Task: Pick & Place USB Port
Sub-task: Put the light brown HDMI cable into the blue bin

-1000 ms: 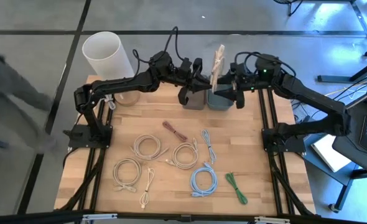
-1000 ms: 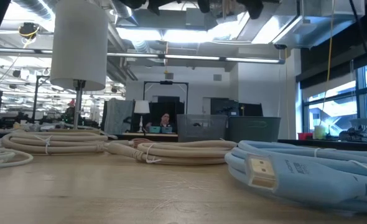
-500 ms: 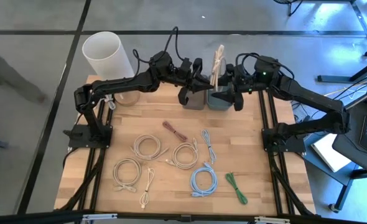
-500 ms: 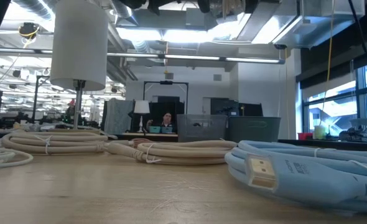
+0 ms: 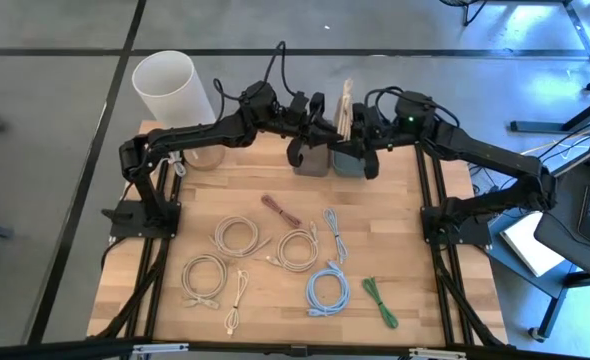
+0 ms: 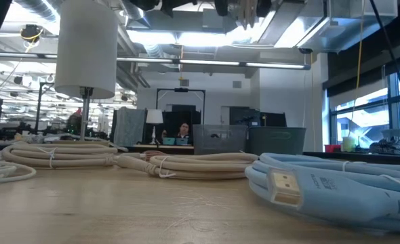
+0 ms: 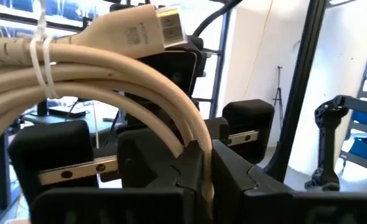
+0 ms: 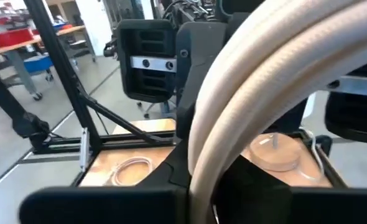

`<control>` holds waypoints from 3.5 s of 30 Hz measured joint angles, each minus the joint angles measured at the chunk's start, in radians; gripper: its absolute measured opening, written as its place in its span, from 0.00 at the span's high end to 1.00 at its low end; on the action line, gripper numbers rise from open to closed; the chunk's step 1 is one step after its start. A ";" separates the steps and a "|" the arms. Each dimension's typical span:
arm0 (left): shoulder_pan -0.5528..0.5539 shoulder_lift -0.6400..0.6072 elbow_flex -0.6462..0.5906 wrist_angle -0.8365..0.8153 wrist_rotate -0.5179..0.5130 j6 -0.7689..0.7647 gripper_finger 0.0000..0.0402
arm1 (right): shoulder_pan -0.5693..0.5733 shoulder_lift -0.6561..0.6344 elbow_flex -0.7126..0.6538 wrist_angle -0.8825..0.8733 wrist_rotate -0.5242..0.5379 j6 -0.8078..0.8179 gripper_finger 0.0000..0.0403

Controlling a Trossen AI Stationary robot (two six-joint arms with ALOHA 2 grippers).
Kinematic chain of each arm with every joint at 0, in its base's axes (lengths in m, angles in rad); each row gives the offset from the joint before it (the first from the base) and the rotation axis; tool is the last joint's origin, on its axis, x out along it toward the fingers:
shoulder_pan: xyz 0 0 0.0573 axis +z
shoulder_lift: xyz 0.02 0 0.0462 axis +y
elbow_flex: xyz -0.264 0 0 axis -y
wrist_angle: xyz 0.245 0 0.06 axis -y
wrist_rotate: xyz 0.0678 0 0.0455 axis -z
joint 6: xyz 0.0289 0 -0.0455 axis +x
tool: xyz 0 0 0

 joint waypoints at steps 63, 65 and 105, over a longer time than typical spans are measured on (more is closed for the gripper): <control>-0.023 -0.198 -0.001 -0.186 -0.109 0.143 0.44 | -0.563 -0.135 -0.674 0.559 -0.512 0.422 0.92; -0.020 -0.207 0.004 -0.173 -0.108 0.144 0.44 | -0.574 -0.134 -0.713 0.627 -0.524 0.460 0.92; -0.018 -0.199 0.000 -0.183 -0.107 0.142 0.45 | -0.745 0.428 -0.771 1.172 -0.698 0.679 0.92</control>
